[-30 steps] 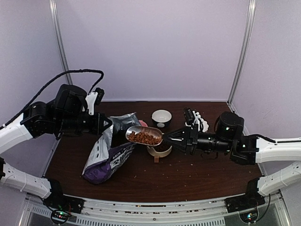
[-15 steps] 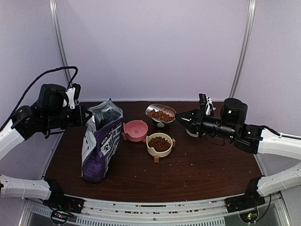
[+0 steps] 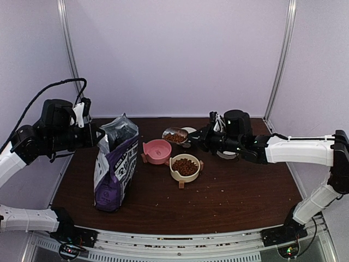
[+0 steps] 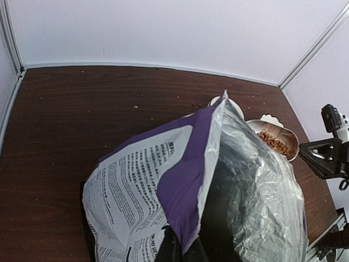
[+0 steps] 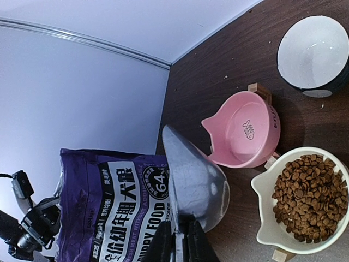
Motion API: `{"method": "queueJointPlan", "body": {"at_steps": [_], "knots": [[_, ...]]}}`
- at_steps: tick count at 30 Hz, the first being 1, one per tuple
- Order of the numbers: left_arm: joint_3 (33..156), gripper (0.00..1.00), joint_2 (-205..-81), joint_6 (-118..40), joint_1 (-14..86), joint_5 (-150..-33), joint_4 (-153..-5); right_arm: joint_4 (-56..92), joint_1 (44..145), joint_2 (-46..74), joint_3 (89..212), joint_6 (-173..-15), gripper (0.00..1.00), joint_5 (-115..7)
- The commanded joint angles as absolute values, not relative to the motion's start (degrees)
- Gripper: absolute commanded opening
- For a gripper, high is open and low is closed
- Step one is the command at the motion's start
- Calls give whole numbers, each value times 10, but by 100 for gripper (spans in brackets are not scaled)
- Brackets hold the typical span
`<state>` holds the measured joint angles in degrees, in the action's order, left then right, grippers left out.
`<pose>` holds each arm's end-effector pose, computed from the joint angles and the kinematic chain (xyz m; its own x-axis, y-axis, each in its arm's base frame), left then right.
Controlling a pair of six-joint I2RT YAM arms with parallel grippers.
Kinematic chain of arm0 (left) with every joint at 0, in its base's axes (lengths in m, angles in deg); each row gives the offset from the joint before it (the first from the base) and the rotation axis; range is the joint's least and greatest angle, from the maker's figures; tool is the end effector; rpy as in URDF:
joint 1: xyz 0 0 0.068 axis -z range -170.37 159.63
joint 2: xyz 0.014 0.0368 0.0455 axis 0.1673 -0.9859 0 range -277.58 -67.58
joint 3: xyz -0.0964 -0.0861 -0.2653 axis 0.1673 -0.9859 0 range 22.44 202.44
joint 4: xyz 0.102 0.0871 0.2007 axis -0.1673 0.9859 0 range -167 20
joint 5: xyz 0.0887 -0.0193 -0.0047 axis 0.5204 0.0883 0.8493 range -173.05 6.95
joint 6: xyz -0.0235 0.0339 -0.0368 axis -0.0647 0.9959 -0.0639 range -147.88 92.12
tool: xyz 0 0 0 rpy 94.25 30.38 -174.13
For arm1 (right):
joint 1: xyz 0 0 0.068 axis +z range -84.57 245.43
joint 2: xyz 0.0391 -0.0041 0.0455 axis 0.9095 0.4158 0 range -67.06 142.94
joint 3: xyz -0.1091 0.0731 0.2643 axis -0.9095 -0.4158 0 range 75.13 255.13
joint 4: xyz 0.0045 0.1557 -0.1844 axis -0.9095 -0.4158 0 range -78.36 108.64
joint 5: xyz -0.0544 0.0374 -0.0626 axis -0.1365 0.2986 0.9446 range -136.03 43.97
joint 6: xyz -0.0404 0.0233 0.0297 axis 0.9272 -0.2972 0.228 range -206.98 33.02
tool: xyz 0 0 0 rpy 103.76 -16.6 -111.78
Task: Serve the pet food
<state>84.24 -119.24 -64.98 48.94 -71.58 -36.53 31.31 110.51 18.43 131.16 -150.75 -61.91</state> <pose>0.1186 -0.0873 0.3809 -0.6061 -0.2678 -0.7490 0.1536 0.8845 -0.4406 0.2237 0.2388 0.3101 -0.8670 0.3525 -0.3522 -0.1998 0.4016 0.8938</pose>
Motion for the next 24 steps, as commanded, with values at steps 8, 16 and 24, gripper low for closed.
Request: {"method": "queueJointPlan", "body": {"at_steps": [8,16,24], "knots": [[826,0,-1180,-648,485,-737,-340,245,1100,281,1425,-1459,0,-568],[824,0,-1183,-644,485,-749,-347,153,1106,327,1492,-1409,0,-538],[821,0,-1189,-642,485,-760,-359,102,1110,356,1538,-1379,0,-513]]}}
